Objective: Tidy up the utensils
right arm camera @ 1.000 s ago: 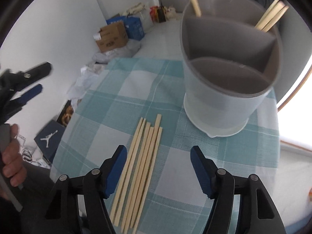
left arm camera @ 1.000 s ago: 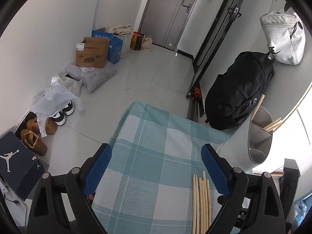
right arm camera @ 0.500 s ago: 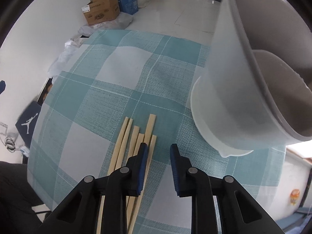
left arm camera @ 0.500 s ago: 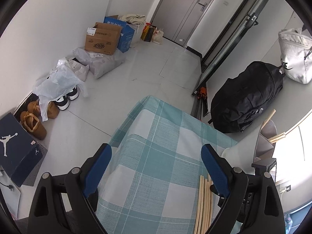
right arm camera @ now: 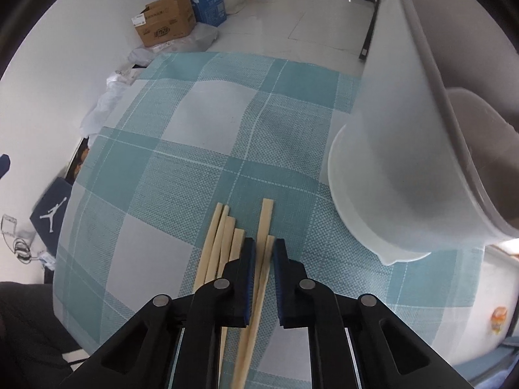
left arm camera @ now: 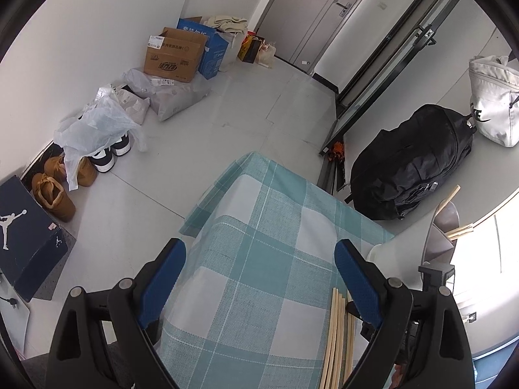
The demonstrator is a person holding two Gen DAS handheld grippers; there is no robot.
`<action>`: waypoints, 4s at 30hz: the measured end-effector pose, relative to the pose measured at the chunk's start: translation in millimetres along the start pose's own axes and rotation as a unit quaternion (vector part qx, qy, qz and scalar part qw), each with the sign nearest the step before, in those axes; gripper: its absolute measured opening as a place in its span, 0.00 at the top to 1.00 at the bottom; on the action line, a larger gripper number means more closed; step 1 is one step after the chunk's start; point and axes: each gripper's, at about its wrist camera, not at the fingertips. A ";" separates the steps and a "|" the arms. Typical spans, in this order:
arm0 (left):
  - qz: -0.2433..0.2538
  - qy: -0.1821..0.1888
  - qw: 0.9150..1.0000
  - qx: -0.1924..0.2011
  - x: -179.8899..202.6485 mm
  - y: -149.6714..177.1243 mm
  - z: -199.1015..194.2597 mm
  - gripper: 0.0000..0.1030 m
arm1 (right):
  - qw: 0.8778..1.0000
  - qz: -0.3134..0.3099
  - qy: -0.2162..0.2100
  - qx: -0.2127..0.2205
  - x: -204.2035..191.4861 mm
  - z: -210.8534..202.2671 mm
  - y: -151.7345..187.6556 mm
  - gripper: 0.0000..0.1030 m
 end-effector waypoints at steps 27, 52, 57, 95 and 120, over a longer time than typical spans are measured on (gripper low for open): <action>0.206 -0.033 0.967 -0.147 69.0 77.3 54.5 0.12 | 0.939 0.095 -0.131 0.305 52.6 -135.2 39.6 0.96; 0.212 -0.110 0.957 -0.163 88.4 104.4 71.6 0.12 | 0.917 0.136 -0.151 0.343 110.6 -164.3 81.6 0.98; 0.236 -0.125 0.948 -0.170 99.0 110.7 76.0 0.10 | 0.917 0.141 -0.155 0.340 117.0 -165.8 84.6 0.98; 0.202 -0.028 0.967 -0.152 100.6 63.5 94.8 0.99 | 0.921 0.348 -0.109 0.137 241.7 -60.9 64.1 0.56; 0.192 0.025 0.974 -0.115 98.2 44.1 64.7 0.99 | 0.953 0.276 -0.074 0.099 184.4 -50.7 70.5 0.68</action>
Point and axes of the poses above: each gripper's, at about its wrist camera, not at the fingertips, and z roughly the way its jaws point, x to its right, y to its underside, and after that the axes turned 1 degree about z, right-handed
